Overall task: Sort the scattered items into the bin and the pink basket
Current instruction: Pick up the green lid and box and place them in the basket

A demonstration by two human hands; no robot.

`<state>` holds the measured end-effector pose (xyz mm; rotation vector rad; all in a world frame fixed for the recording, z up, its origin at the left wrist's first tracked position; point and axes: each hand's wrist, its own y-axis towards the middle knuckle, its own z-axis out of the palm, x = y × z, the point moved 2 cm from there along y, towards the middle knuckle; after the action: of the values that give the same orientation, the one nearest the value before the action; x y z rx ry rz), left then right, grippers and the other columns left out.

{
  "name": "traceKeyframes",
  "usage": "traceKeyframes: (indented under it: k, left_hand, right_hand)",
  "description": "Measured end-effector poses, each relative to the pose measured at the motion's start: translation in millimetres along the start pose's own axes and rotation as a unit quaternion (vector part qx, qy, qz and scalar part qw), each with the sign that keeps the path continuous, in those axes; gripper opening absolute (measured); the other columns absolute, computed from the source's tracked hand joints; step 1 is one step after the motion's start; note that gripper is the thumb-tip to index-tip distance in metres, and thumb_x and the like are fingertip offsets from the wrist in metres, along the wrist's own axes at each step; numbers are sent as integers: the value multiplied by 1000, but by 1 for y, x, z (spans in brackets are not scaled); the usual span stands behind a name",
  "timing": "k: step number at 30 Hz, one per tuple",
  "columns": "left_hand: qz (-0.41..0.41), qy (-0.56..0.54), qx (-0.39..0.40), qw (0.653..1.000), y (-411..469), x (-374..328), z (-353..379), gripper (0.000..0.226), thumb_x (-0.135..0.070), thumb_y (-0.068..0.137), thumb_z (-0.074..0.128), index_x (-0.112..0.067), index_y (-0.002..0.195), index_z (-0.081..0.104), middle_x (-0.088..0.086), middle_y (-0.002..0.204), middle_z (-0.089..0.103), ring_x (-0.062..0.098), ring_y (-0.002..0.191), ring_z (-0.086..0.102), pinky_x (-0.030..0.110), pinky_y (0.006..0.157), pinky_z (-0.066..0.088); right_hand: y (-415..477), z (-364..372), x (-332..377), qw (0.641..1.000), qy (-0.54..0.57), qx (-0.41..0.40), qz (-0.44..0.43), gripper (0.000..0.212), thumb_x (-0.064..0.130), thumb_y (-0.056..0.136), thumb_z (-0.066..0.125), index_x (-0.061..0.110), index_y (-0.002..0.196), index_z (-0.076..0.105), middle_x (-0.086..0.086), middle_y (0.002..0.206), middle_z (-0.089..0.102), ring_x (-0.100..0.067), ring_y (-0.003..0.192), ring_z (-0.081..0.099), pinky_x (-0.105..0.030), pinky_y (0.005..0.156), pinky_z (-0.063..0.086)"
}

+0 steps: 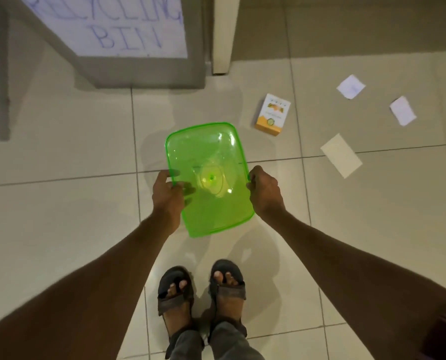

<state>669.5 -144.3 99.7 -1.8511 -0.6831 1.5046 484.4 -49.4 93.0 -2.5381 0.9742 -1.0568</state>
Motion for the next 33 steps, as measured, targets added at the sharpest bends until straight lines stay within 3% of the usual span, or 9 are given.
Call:
traceKeyframes:
  k: [2,4,7,12,19,21,25,28,33]
  left_hand:
    - [3,-16,27,1000,-5,-12,15,33,10,94,37,-17,109,48,9,85,60,23,72,62,33,63,49]
    - [13,-19,37,999,-7,-21,26,29,7,96,40,-16,112,48,7,84,59,23,72,62,34,64,50]
    - [20,-8,33,999,-1,-33,39,29,5,98,40,-15,114,51,6,84,59,22,70,62,33,63,51]
    - [20,36,36,999,27,-56,55,33,8,96,39,-14,116,53,6,83,62,20,65,63,23,48,54]
    - [21,90,28,995,79,-69,67,35,6,93,44,-14,119,58,12,90,64,29,76,63,38,68,51]
    - [23,94,33,995,93,-70,69,35,7,93,45,-12,120,57,11,86,62,28,73,61,37,66,49]
    - [27,105,51,993,125,-69,81,38,11,90,43,-18,110,57,16,95,58,31,86,58,39,69,47]
    - [27,93,49,994,152,-67,95,37,12,91,42,-20,107,55,16,96,58,30,83,59,32,59,51]
    - [36,95,46,994,202,-49,118,38,11,92,43,-9,123,53,18,97,59,35,89,60,51,82,49]
  right_hand:
    - [4,-20,-3,1000,1,-21,-9,11,3,94,52,1,105,52,-17,93,59,-31,79,53,-35,63,38]
    - [10,-36,-6,999,-2,-39,-9,27,13,97,53,0,120,50,-21,110,60,-35,97,56,-40,77,44]
    - [23,-54,-13,999,-13,-48,8,39,26,100,48,4,131,46,-20,125,53,-36,114,49,-40,89,41]
    - [58,-63,-16,996,-32,-47,65,50,36,99,48,9,140,38,-16,139,44,-35,127,40,-43,99,38]
    - [115,-54,-12,990,-39,-58,126,56,41,96,49,12,142,34,-17,142,38,-37,129,35,-48,98,39]
    - [131,-48,-16,989,-51,-55,130,58,42,95,50,13,142,32,-15,143,36,-36,130,34,-48,97,40]
    - [164,-30,-31,984,-95,-52,143,59,43,94,52,16,141,31,-14,141,33,-36,128,33,-48,96,41]
    - [196,-16,-46,980,-110,-61,152,60,44,94,51,18,143,29,-14,144,29,-37,126,34,-48,97,41]
    - [259,2,-74,978,-107,-85,155,64,47,93,50,25,147,24,-15,153,14,-42,128,29,-51,96,39]
